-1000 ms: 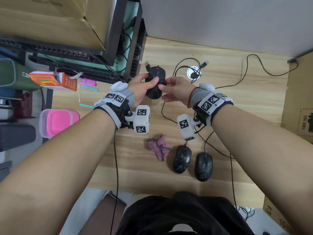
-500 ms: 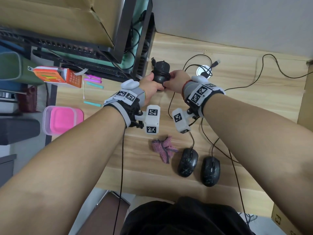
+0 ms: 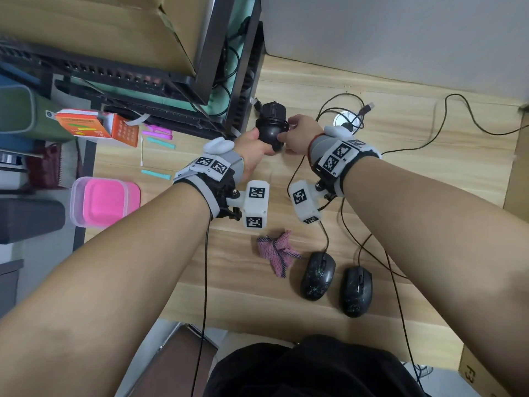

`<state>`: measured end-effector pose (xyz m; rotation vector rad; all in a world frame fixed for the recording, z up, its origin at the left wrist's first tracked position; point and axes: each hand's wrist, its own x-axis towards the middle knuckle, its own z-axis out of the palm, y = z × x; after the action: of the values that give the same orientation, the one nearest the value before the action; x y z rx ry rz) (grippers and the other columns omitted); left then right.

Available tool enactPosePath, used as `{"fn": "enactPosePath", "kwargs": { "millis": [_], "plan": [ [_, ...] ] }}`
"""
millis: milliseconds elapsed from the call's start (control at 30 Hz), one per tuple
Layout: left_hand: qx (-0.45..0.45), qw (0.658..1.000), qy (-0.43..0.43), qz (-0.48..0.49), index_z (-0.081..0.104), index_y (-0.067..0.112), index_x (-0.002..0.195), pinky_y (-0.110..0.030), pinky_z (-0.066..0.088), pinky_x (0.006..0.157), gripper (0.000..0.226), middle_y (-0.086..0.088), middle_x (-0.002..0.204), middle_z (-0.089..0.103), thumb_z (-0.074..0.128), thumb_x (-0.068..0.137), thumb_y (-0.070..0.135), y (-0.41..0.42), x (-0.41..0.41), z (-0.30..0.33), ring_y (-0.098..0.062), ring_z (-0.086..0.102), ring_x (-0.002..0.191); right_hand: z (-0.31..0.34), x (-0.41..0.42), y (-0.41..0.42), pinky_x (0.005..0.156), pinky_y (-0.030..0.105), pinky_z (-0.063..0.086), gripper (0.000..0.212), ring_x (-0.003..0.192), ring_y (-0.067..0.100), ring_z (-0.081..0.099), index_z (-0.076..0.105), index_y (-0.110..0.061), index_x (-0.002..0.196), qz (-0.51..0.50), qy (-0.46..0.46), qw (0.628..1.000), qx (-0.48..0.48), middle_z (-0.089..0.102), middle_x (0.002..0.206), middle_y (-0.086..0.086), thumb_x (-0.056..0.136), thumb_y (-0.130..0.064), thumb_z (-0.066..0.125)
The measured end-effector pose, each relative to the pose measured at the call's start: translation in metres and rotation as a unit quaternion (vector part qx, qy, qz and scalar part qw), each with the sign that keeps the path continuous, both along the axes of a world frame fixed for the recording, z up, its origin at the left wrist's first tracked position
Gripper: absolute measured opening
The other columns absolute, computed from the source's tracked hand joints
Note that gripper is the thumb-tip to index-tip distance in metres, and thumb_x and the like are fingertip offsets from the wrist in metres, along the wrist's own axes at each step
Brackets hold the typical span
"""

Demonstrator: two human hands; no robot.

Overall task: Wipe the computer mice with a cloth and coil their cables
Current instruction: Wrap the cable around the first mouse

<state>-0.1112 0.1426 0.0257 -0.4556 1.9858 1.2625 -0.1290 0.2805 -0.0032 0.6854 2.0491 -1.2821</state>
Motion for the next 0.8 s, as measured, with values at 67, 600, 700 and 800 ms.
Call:
{"fn": "enactPosePath", "kwargs": {
  "millis": [67, 600, 700, 800],
  "plan": [
    [0.002, 1.0, 0.006, -0.003, 0.065, 0.015, 0.122, -0.028, 0.046, 0.086, 0.045, -0.01, 0.113, 0.069, 0.07, 0.079, 0.003, -0.002, 0.001, 0.001, -0.026, 0.061, 0.107, 0.0, 0.0, 0.0, 0.095, 0.04, 0.053, 0.064, 0.115, 0.029, 0.059, 0.036, -0.007, 0.146, -0.017, -0.006, 1.0, -0.012, 0.052, 0.134, 0.013, 0.089, -0.013, 0.064],
    [-0.099, 0.994, -0.039, 0.0, 0.059, 0.012, 0.128, -0.04, 0.053, 0.092, 0.039, -0.016, 0.116, 0.065, 0.065, 0.09, 0.008, 0.002, 0.042, 0.027, -0.029, 0.065, 0.104, 0.036, 0.056, 0.019, 0.058, 0.026, 0.058, 0.004, 0.066, 0.017, 0.062, 0.064, -0.013, 0.09, -0.001, -0.034, 0.999, -0.041, 0.065, 0.086, 0.005, 0.088, -0.016, 0.064],
    [-0.104, 0.988, -0.11, -0.036, 0.064, 0.016, 0.117, -0.037, 0.053, 0.082, 0.027, -0.01, 0.104, 0.063, 0.068, 0.09, 0.013, -0.002, 0.078, 0.023, -0.024, 0.058, 0.091, 0.032, 0.086, 0.021, 0.05, 0.022, 0.054, 0.004, 0.061, 0.018, 0.059, 0.063, -0.012, 0.086, -0.005, -0.05, 0.997, -0.051, 0.064, 0.081, 0.005, 0.088, -0.015, 0.064],
    [-0.111, 0.981, -0.144, -0.062, 0.062, 0.018, 0.107, -0.031, 0.049, 0.071, 0.027, -0.009, 0.099, 0.06, 0.077, 0.085, 0.017, -0.005, 0.109, 0.007, -0.024, 0.057, 0.084, 0.024, 0.116, 0.022, 0.049, 0.021, 0.053, 0.003, 0.06, 0.018, 0.058, 0.064, -0.012, 0.084, -0.001, -0.07, 0.996, -0.05, 0.065, 0.076, 0.005, 0.087, -0.014, 0.064]
  ]
}}
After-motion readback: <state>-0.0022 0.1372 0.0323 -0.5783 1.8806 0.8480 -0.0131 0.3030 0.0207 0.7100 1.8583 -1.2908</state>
